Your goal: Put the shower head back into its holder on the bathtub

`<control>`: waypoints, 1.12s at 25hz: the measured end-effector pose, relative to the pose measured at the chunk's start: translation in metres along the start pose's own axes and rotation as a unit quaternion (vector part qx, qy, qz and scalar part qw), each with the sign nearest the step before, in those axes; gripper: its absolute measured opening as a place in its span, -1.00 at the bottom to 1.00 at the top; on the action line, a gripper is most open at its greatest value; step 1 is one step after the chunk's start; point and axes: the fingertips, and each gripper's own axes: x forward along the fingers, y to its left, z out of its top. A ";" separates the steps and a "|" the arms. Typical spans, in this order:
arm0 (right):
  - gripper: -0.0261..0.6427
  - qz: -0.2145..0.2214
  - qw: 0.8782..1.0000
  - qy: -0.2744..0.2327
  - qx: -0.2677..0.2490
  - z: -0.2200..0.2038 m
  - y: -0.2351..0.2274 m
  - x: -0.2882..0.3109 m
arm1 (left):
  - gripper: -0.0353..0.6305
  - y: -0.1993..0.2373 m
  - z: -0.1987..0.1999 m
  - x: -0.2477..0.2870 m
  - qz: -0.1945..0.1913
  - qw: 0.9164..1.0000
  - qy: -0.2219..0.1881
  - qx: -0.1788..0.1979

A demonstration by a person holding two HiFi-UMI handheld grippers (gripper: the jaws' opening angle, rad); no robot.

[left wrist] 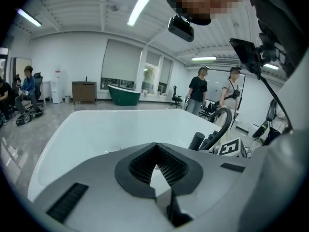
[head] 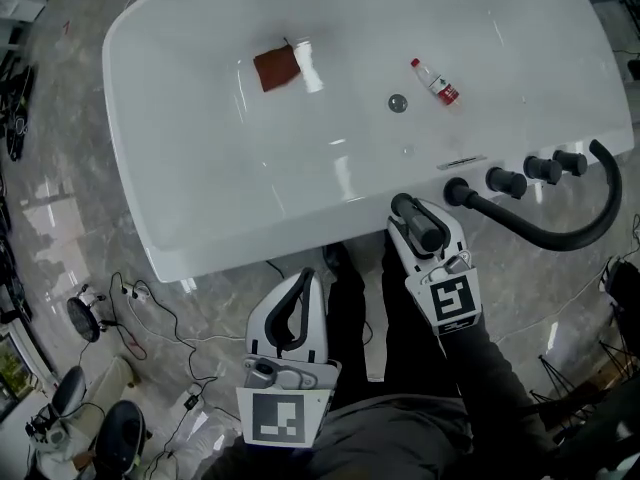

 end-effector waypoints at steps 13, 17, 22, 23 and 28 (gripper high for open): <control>-0.31 -0.029 0.999 0.005 -0.042 0.011 -0.007 -0.002 | -0.88 -0.021 -0.001 -0.009 -0.014 1.000 0.005 0.007; -0.31 -0.030 0.998 0.008 -0.053 0.011 -0.007 -0.003 | -0.88 -0.021 -0.009 -0.008 -0.015 1.000 0.015 0.007; -0.31 -0.039 0.998 0.006 -0.041 0.012 -0.007 -0.003 | -0.88 -0.021 -0.008 -0.008 -0.015 1.000 0.012 0.004; -0.31 -0.041 0.998 0.006 -0.040 0.013 -0.008 -0.003 | -0.88 -0.020 -0.008 -0.008 -0.015 1.000 0.013 0.004; -0.31 -0.039 0.998 0.003 -0.049 0.010 -0.005 -0.002 | -0.88 -0.020 -0.011 -0.009 -0.018 1.000 0.018 0.009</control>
